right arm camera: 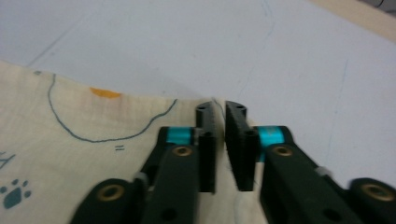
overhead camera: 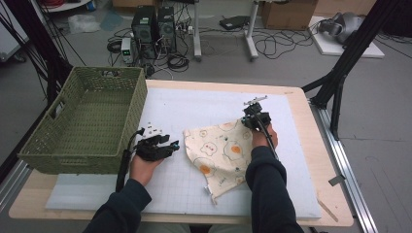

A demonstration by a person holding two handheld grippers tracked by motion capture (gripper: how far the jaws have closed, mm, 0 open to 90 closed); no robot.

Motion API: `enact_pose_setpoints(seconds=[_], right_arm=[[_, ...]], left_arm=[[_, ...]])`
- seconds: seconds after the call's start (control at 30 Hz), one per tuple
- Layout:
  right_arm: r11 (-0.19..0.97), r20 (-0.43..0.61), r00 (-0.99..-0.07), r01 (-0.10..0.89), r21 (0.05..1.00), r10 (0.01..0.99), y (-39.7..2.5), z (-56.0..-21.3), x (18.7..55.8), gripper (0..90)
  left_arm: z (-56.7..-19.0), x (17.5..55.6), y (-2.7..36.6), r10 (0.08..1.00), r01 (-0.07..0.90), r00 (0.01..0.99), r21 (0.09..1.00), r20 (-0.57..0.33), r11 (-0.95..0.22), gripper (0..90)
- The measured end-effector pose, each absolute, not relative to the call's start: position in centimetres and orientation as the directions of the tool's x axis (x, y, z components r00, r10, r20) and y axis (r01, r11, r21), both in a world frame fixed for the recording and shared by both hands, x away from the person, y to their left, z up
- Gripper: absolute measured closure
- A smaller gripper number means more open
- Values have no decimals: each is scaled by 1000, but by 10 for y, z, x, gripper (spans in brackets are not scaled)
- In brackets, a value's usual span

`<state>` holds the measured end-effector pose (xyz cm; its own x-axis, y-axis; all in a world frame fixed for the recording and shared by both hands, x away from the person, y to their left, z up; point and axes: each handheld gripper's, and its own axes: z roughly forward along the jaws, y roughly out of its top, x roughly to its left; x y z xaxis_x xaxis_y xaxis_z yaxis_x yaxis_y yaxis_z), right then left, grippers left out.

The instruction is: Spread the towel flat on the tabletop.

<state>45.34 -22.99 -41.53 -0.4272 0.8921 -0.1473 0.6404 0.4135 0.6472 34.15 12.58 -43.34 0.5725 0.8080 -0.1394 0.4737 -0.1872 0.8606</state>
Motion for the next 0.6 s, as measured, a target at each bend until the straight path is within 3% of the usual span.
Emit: enact_pose_setpoints(seconds=[0.07,0.2,0.5,0.57,0.6], right_arm=[[391,-124,-431,615,684,894,-233,-412,447,671],[335,-58,-443,579,743,895,-247,-406,431,551],[306,-7,-493,529,792,870,-279,-395,377,474],[300,-3,-502,512,805,865,-284,-393,366,472],[302,-5,-506,507,808,863,-285,-392,362,472]], left_arm=[[-435,344,123,796,486,582,856,-168,-174,517],[-435,349,105,773,498,609,844,-178,-197,484],[-443,364,56,758,490,649,798,-65,-351,435],[-448,364,50,753,477,657,783,-17,-399,465],[-449,364,48,745,460,667,782,8,-420,525]])
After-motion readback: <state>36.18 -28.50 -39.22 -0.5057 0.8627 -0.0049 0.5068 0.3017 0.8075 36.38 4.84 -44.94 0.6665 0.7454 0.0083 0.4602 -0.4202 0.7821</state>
